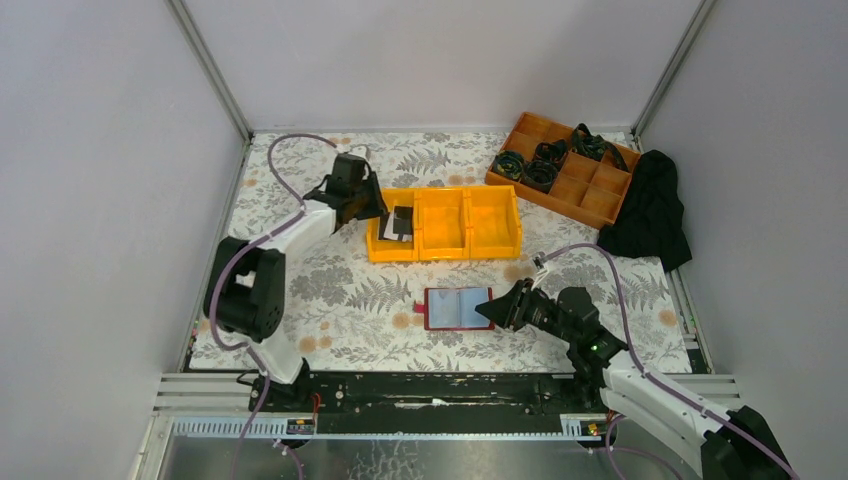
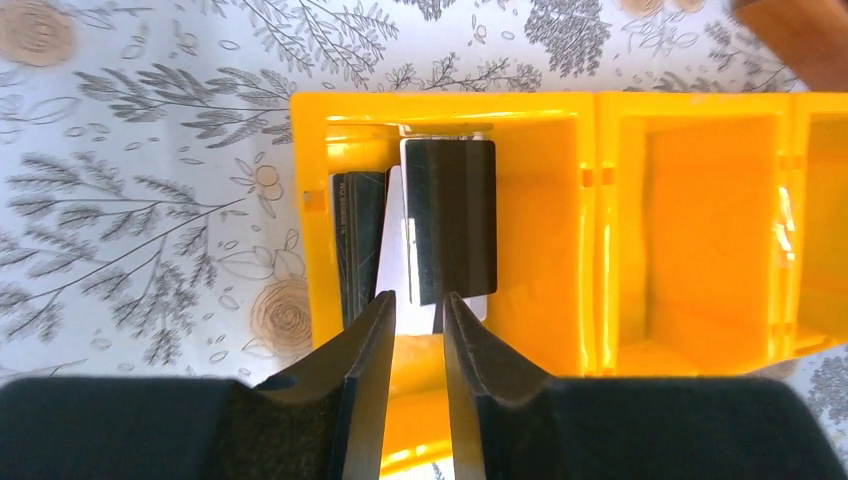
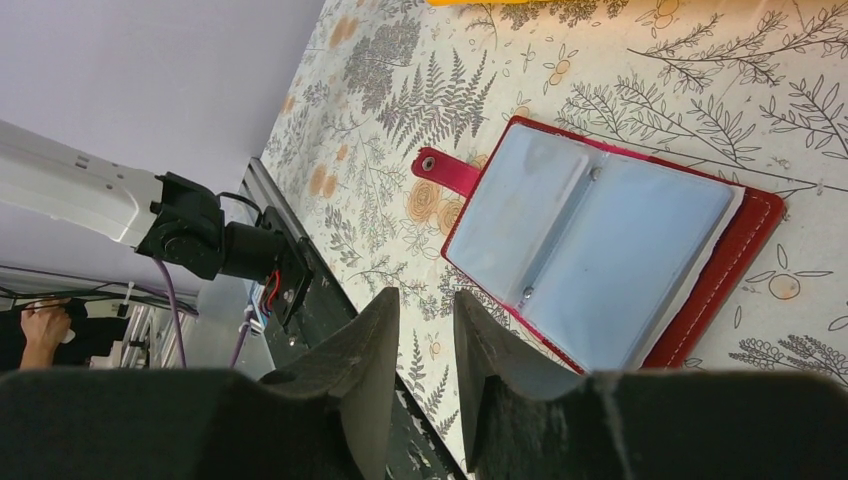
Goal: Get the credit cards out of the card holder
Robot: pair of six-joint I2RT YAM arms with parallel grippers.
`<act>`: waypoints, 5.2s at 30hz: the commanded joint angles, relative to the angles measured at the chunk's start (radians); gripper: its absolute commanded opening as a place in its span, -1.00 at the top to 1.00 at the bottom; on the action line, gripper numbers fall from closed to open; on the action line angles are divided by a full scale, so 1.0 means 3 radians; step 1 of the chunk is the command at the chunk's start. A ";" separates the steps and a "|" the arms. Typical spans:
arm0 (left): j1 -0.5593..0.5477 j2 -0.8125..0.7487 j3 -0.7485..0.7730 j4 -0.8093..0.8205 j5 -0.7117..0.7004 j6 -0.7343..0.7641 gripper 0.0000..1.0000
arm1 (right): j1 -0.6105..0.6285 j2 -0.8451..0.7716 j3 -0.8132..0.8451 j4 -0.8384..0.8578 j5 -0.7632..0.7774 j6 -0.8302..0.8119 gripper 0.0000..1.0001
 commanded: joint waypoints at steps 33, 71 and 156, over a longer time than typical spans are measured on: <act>-0.2360 -0.1046 -0.2523 0.2685 -0.0482 -0.0969 0.77 | 0.0235 0.1576 0.0533 0.0436 0.0300 -0.0274 0.16; -0.2363 -0.0628 -0.2398 0.2404 -0.0542 -0.0982 0.34 | 0.0235 0.1843 0.0463 0.0393 0.0566 -0.0132 -0.25; -0.2172 0.0716 -0.3213 0.5747 0.0911 -0.2170 0.55 | 0.0015 0.1263 0.0987 -0.1563 0.1585 -0.0373 -0.34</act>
